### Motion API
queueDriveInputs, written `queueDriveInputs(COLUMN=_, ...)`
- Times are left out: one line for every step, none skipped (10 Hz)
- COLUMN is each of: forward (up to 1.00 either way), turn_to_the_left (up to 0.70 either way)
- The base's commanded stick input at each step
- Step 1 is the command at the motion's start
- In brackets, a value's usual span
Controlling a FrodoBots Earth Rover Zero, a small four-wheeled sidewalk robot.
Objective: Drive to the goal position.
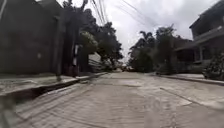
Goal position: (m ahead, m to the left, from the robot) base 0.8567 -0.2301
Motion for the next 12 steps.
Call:
queueDriveInputs(forward=1.00, turn_to_the_left=0.00)
queueDriveInputs(forward=1.00, turn_to_the_left=-0.09)
queueDriveInputs(forward=1.00, turn_to_the_left=-0.28)
queueDriveInputs(forward=1.00, turn_to_the_left=-0.11)
queueDriveInputs(forward=1.00, turn_to_the_left=0.00)
queueDriveInputs(forward=0.71, turn_to_the_left=0.00)
queueDriveInputs(forward=0.12, turn_to_the_left=0.00)
queueDriveInputs(forward=0.00, turn_to_the_left=0.00)
queueDriveInputs(forward=0.00, turn_to_the_left=0.00)
queueDriveInputs(forward=0.00, turn_to_the_left=0.00)
queueDriveInputs(forward=0.00, turn_to_the_left=0.00)
queueDriveInputs(forward=0.00, turn_to_the_left=0.00)
